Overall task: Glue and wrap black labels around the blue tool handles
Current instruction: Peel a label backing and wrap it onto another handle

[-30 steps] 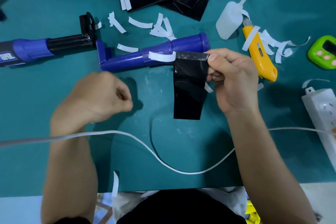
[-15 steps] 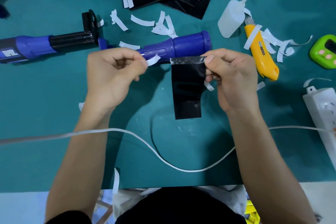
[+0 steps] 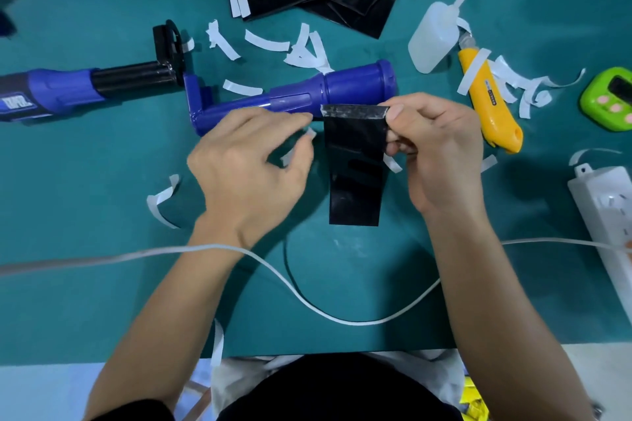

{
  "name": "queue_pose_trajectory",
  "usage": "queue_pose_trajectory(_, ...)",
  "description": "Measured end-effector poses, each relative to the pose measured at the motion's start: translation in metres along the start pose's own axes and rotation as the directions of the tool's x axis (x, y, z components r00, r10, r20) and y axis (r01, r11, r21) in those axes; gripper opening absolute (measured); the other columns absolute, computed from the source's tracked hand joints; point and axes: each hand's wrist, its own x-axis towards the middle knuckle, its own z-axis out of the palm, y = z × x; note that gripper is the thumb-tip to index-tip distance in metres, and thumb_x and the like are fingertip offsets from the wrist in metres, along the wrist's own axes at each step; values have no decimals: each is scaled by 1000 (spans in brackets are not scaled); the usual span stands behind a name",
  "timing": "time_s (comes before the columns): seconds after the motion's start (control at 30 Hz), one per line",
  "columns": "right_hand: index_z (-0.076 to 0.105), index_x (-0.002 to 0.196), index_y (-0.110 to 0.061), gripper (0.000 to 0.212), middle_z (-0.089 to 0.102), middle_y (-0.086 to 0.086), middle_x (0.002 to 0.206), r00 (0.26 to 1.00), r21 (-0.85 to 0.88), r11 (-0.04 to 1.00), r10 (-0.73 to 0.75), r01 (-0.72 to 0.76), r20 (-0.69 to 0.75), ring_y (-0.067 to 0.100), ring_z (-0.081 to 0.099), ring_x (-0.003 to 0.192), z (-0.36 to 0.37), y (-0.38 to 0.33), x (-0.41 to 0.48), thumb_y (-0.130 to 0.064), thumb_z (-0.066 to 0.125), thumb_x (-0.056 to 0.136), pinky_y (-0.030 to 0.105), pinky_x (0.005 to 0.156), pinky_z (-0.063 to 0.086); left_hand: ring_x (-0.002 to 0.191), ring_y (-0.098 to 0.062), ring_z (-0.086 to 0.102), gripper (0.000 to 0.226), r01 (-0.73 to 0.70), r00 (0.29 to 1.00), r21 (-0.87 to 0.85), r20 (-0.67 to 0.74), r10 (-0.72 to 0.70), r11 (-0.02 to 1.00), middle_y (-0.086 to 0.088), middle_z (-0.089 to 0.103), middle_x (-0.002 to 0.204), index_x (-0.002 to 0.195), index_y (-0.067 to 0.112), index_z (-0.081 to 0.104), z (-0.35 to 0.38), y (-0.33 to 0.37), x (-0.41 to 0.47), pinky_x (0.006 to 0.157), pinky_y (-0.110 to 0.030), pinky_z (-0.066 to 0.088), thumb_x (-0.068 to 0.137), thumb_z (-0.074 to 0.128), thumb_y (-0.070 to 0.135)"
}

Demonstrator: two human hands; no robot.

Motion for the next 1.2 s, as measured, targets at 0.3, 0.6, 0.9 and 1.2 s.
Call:
queue_pose_trajectory(0.3,79,81,-11,20,68,3,66,996,105,994,-52,44,78,15,59,59,7,4,-9,-1,63,86,23,56,48,80,-19,78,27,-201,950,-9,-245,192,980,-1,81,96,101,11,84,29,16,-28,65,-33,61,85,87,33)
queue_pose_trajectory(0.6,77,87,-21,19,75,-5,77,946,-30,949,-311,315,94,14,66,65,-13,-5,-8,-14,60,92,20,61,45,86,1,67,27,381,921,-825,298,-251,417,16,77,99,116,18,80,26,21,-29,77,-17,52,101,59,9)
queue_pose_trajectory(0.9,70,74,-8,19,68,-13,60,985,-423,893,-108,156,134,1,58,52,-10,9,0,-19,69,89,22,56,44,77,-11,73,18,629,763,-678,448,-465,380,2,81,89,101,20,82,42,21,-8,72,-29,61,100,68,9)
queue_pose_trajectory(1.2,70,74,-18,21,65,-18,58,993,-529,842,-119,104,5,0,59,53,-10,17,9,-29,63,90,20,56,41,54,-10,65,25,689,720,-536,431,-543,488,2,74,64,74,24,76,53,18,-2,56,-21,53,93,77,9)
